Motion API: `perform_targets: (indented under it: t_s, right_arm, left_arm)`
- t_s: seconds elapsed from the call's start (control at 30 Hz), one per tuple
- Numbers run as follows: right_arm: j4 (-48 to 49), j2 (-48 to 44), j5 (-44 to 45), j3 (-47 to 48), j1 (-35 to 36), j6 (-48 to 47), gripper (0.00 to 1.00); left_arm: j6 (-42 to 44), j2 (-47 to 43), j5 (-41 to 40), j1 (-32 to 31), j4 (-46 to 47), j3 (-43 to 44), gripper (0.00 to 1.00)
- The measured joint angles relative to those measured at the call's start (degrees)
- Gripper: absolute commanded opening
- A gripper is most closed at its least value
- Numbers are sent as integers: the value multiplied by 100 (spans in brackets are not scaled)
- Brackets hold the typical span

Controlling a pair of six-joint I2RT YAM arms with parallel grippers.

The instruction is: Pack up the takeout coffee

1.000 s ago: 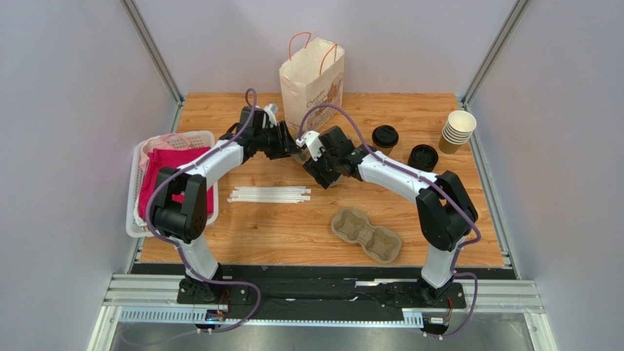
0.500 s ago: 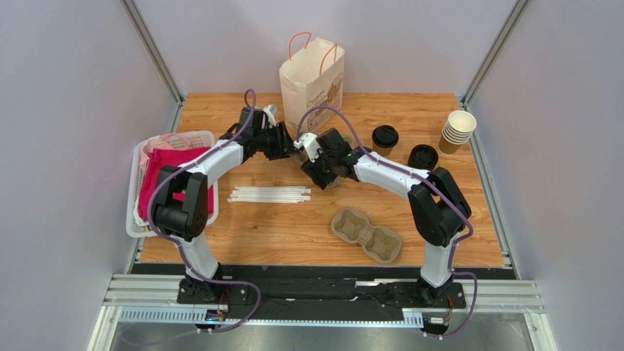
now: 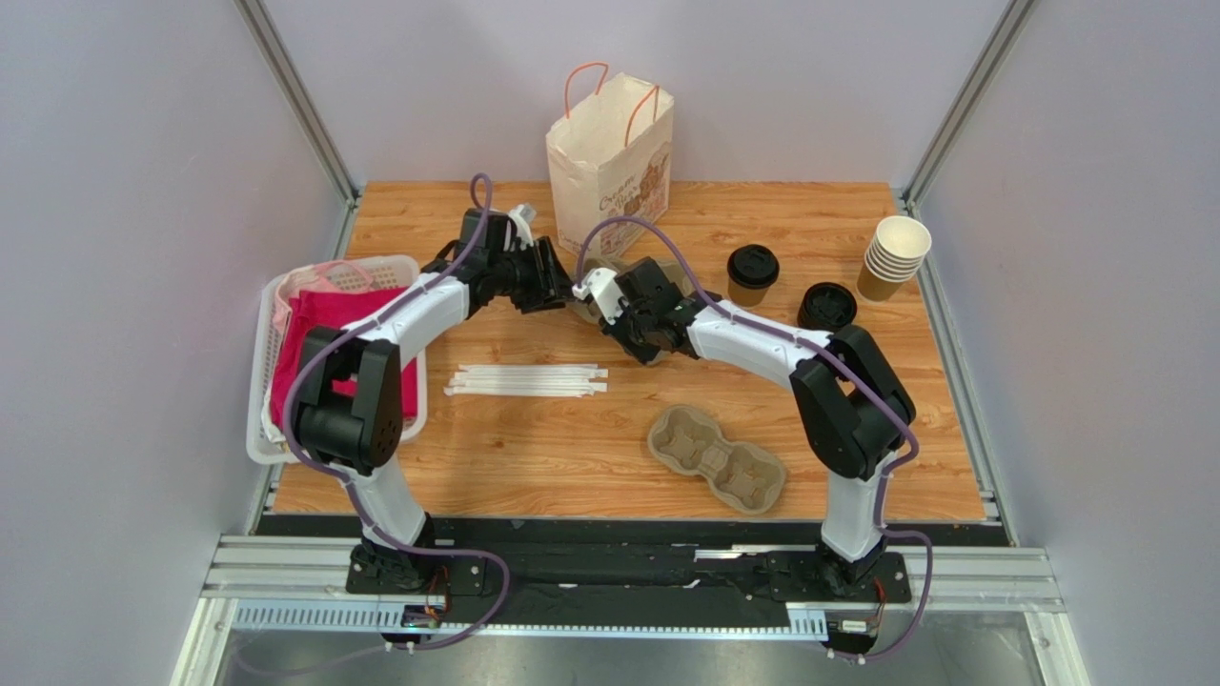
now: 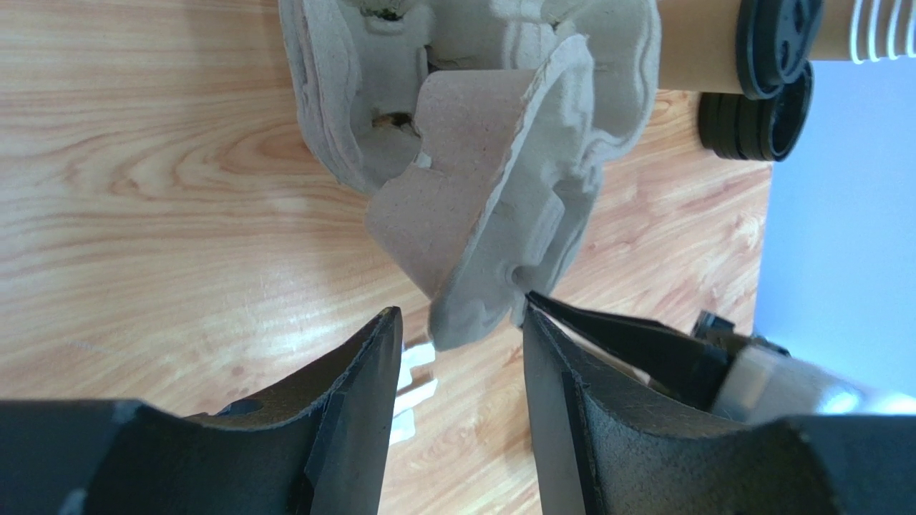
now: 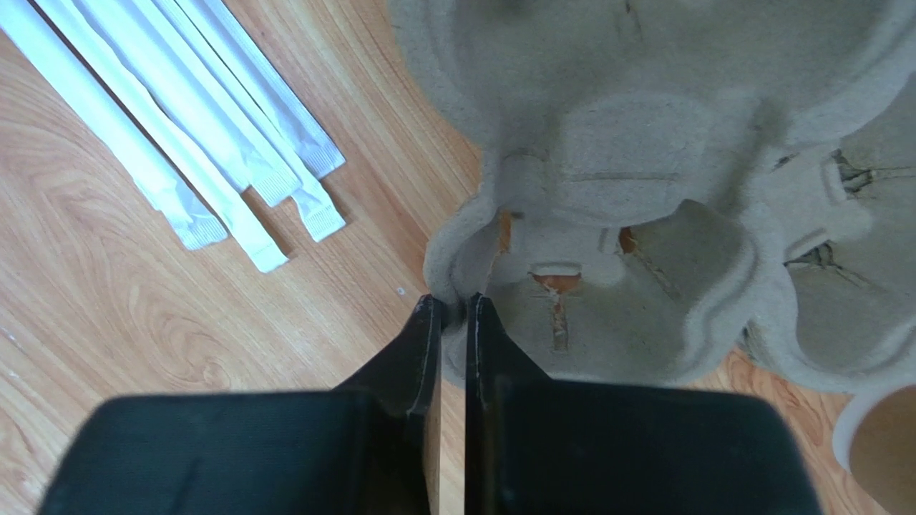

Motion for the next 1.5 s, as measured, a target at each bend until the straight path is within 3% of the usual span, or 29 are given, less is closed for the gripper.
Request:
perform_targets:
  t_s: [0.3, 0.57, 0.87, 1.2, 1.27, 1.33, 1.37, 1.4, 1.5]
  right_arm:
    - [-699, -752, 153, 179, -20, -748, 0]
    - [-1021, -1346, 151, 503, -140, -2459, 0]
    - [-1377, -426, 317, 1189, -503, -4245, 0]
    - [-1493, 564, 586, 1921, -627, -4771, 0]
    - [-1502, 651, 619, 1950, -627, -4774, 4]
    - [-1510, 713, 658, 1963, -627, -4771, 17]
    - [-1513, 739, 678, 1976, -627, -4763, 25]
    - [-1513, 772, 710, 2004, -627, -4760, 42]
    - [-1513, 815, 809, 2015, -623, -4715, 48]
  left_arm:
    - [210, -1593, 509, 435, -420, -85, 54]
    - [730, -2732, 863, 1082, -927, -96, 54]
    - [876, -2911, 997, 1263, -1388, -345, 55]
    - [876, -2922, 1012, 1351, -1451, -385, 55]
    - [874, -2922, 1016, 1366, -1469, -393, 55]
    - [872, -2922, 1025, 1379, -1484, -396, 55]
    - [874, -2922, 1029, 1386, -1482, -404, 55]
    - [872, -2922, 1034, 1388, -1488, -415, 55]
    - [868, -2920, 1038, 1394, -1515, -431, 55]
